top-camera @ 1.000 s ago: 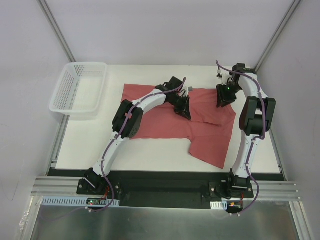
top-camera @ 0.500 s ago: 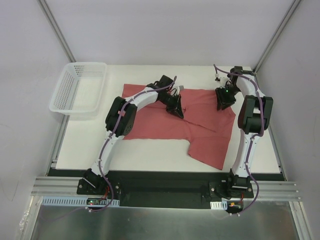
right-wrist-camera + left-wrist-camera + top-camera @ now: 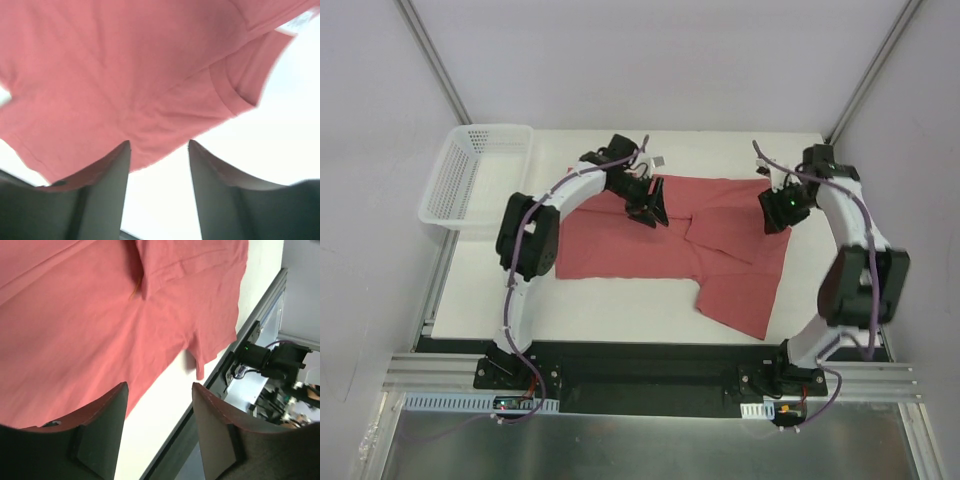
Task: Roll the t-shirts
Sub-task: Fold the T-shirt at the center of the board.
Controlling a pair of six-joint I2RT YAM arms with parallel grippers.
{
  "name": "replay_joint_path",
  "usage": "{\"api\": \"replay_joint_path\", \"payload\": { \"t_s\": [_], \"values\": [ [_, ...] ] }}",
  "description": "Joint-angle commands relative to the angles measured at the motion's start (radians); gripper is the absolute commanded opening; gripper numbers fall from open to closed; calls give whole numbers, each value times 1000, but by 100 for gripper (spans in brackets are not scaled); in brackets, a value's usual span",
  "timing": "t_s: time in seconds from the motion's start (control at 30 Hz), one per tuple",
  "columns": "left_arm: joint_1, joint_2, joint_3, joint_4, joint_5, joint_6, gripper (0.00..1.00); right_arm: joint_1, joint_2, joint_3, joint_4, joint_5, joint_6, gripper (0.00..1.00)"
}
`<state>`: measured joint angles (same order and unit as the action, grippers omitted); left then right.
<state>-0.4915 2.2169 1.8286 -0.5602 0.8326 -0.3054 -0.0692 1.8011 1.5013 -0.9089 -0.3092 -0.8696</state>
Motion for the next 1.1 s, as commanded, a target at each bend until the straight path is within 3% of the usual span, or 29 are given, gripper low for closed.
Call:
{"api": "replay_joint_path", "payload": {
  "t_s": [0.0, 0.03, 0.1, 0.13, 0.23, 0.3, 0.47, 0.7, 1.07],
  "values": [
    [68, -222, -60, -93, -44, 164, 56, 0, -484, -312, 30, -103, -383, 59],
    [77, -271, -81, -102, -55, 217, 58, 2, -544, -373, 0, -116, -450, 67],
    [85, -318, -107, -118, -102, 259, 61, 8, -710, -522, -121, -133, -608, 71],
    [91, -360, -139, -122, -116, 288, 62, 8, -756, -567, -168, -134, -772, 72],
    [93, -439, -227, -121, -179, 333, 68, 8, -932, -720, -344, -128, -1129, 70],
    [99, -477, -276, -119, -213, 357, 70, 9, -1029, -803, -428, -134, -1251, 69],
    [139, -600, -426, -127, -207, 400, 77, 8, -1091, -897, -499, -185, -1608, 63],
    [252, -688, -502, -170, -234, 453, 77, 11, -1008, -944, -527, -200, -1799, 52],
    [312, -691, -493, -178, -267, 471, 77, 26, -870, -989, -380, -157, -1824, 50]
  ]
}}
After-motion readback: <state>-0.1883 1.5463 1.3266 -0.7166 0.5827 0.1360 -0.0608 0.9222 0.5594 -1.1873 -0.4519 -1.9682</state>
